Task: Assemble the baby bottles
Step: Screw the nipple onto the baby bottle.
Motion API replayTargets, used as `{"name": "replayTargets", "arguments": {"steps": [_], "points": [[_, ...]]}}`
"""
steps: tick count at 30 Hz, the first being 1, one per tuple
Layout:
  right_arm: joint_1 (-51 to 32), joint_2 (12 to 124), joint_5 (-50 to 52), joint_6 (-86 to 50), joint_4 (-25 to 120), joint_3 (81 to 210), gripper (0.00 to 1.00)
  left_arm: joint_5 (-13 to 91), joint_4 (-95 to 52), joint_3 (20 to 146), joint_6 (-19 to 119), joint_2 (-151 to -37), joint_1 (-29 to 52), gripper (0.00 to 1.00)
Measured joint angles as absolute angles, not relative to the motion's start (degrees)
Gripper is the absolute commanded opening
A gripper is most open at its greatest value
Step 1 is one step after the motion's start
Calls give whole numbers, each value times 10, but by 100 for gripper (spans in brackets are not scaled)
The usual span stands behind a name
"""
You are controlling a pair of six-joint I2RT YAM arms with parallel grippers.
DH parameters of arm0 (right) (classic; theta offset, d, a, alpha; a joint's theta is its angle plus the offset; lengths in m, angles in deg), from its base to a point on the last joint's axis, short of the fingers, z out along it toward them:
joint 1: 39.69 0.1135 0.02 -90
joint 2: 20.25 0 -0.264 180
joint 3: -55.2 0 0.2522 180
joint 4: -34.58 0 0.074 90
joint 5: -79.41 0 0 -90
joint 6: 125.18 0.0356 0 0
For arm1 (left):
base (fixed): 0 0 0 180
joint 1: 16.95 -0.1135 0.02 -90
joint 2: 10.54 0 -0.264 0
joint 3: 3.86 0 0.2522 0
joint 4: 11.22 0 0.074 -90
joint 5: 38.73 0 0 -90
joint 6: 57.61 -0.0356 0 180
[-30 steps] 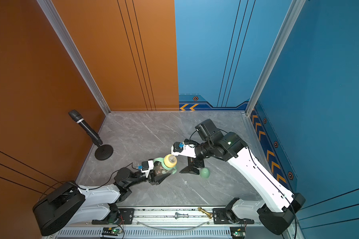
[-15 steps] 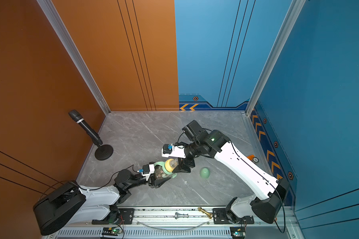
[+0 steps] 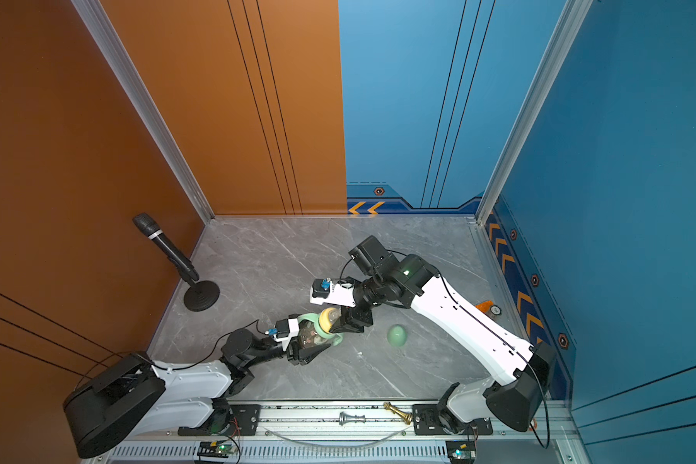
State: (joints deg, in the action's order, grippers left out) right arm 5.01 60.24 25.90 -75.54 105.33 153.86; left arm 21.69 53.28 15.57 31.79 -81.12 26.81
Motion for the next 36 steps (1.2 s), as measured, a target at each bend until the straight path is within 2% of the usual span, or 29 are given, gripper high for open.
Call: {"name": "replayTargets", "arguments": {"steps": [3,6,8,9,10,12,13,14,15,16,18,19,21,22,24,25,26,30,35,36], "points": [[52,602,260,-739,1045,1534,50,217,526,156,317,-811,266,8],[58,602,254,-713,1035,1533,33,225,525,156,312,-811,266,7],[62,603,240,-667,1022,1533,30,243,524,155,299,-811,266,7],[63,605,232,-637,1016,1535,28,254,524,155,293,-811,266,7],[64,612,220,-593,1013,1542,32,272,523,155,283,-811,266,7],[66,637,191,-500,1019,1571,16,319,519,155,264,-811,269,7],[66,664,176,-430,1036,1606,19,354,518,155,251,-811,272,7],[64,692,164,-367,1052,1638,14,388,516,155,241,-811,274,7],[63,714,156,-317,1069,1666,15,413,513,155,231,-811,276,7],[62,741,147,-259,1088,1697,26,445,507,155,220,-811,278,7],[64,772,132,-169,1102,1724,26,484,495,153,203,-814,282,7],[66,780,124,-132,1108,1729,31,495,492,151,196,-816,285,7],[68,792,111,-78,1123,1741,32,510,490,148,186,-819,291,7],[68,797,104,-55,1130,1749,40,514,489,147,181,-820,293,7],[65,801,89,-23,1134,1761,44,514,489,147,171,-820,293,7],[60,802,85,-10,1133,1769,55,509,492,146,167,-819,297,7],[53,803,78,-1,1132,1776,61,501,498,146,167,-816,300,7],[2,783,78,22,1120,1784,74,474,517,146,174,-803,299,7],[-96,722,121,-6,1098,1784,77,432,523,146,202,-801,290,7],[-107,712,128,-31,1099,1786,75,421,523,146,210,-801,286,7]]}}
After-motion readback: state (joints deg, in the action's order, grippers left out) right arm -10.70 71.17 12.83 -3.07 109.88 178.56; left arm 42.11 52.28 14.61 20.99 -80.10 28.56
